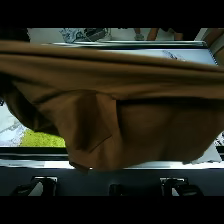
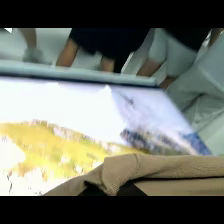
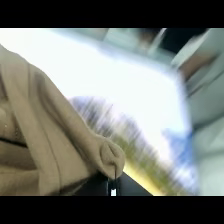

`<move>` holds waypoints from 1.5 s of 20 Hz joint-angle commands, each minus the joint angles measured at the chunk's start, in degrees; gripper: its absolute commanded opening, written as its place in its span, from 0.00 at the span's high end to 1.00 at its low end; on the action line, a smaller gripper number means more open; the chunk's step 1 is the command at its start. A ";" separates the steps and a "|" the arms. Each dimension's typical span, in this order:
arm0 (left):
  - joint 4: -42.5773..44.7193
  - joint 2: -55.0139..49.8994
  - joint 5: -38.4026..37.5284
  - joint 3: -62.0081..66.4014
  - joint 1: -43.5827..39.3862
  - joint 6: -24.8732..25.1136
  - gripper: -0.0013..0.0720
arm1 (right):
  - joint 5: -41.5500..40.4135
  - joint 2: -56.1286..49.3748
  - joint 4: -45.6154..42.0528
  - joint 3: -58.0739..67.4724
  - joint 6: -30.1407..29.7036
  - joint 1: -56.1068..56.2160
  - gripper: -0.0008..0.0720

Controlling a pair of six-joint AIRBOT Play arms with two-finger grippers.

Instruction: Fold the shirts.

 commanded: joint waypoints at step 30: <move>13.20 -37.83 5.64 -43.89 7.15 12.48 0.40 | -6.45 -36.94 21.05 -20.72 -5.29 -11.61 0.10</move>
